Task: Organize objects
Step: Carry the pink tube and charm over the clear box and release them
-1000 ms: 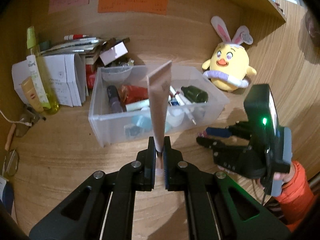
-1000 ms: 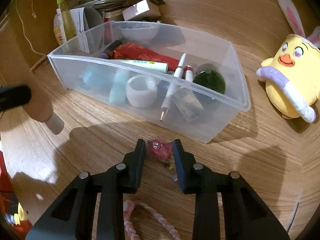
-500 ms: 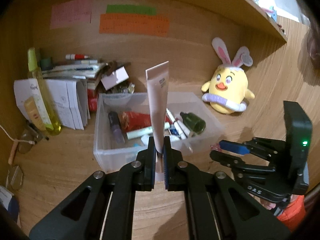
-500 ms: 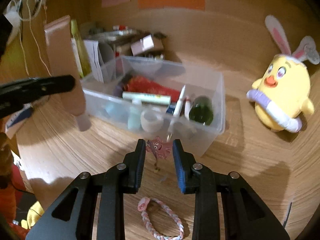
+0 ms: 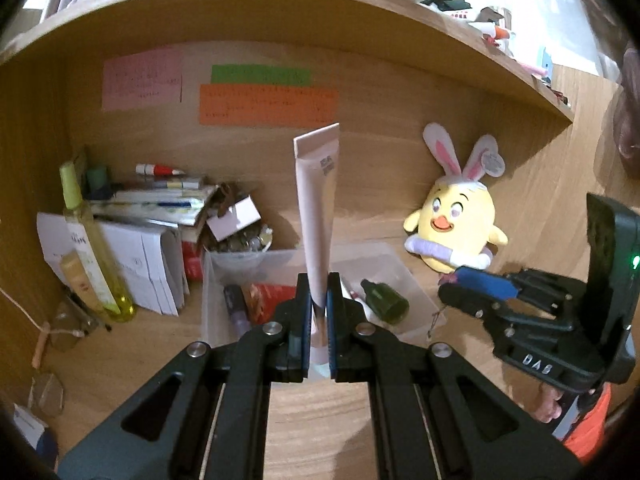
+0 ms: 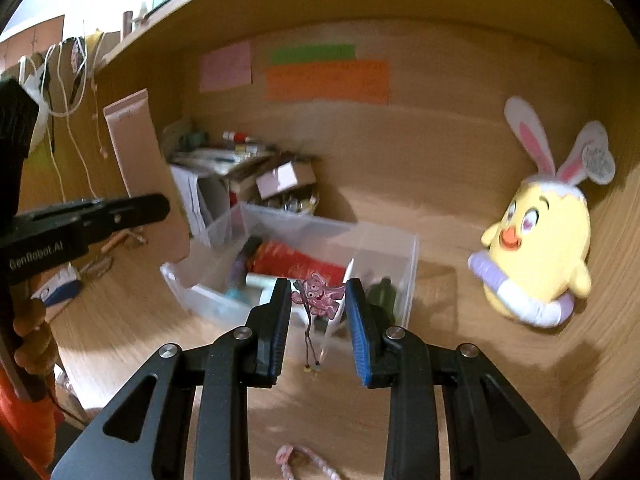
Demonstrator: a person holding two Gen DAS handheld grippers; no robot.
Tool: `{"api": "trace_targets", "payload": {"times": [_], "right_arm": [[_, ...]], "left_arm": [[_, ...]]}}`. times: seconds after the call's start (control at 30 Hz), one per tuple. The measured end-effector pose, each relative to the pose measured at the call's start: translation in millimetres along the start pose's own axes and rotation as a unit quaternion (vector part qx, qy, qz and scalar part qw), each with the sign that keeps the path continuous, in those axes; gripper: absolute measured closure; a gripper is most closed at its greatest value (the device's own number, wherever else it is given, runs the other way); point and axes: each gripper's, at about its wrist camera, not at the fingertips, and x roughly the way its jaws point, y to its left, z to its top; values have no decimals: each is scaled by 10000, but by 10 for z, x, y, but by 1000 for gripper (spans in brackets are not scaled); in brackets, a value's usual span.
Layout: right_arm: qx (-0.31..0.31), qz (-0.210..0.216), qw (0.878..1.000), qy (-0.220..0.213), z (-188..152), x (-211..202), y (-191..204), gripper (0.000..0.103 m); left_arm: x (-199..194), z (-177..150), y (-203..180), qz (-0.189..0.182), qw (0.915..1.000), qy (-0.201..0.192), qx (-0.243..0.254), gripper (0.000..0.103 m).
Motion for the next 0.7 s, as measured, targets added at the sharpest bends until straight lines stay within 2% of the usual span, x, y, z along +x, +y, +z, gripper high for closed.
{"api": "trace_targets", "payload": {"times": [0.2, 0.5, 0.6, 0.7], "right_arm": [[71, -52, 9998, -192, 217, 57, -81, 78], [4, -209, 9998, -47, 244, 384, -3, 78], [-106, -341, 9992, 168, 201, 577, 26, 78], [-155, -406, 9985, 339, 143, 723, 33, 78]], "left_arm": [[188, 48, 42, 152, 9999, 43, -2, 98], [653, -76, 119, 228, 9984, 520, -3, 98], [792, -130, 176, 135, 9974, 702, -80, 98], [897, -172, 244, -119, 9959, 868, -245, 98]]}}
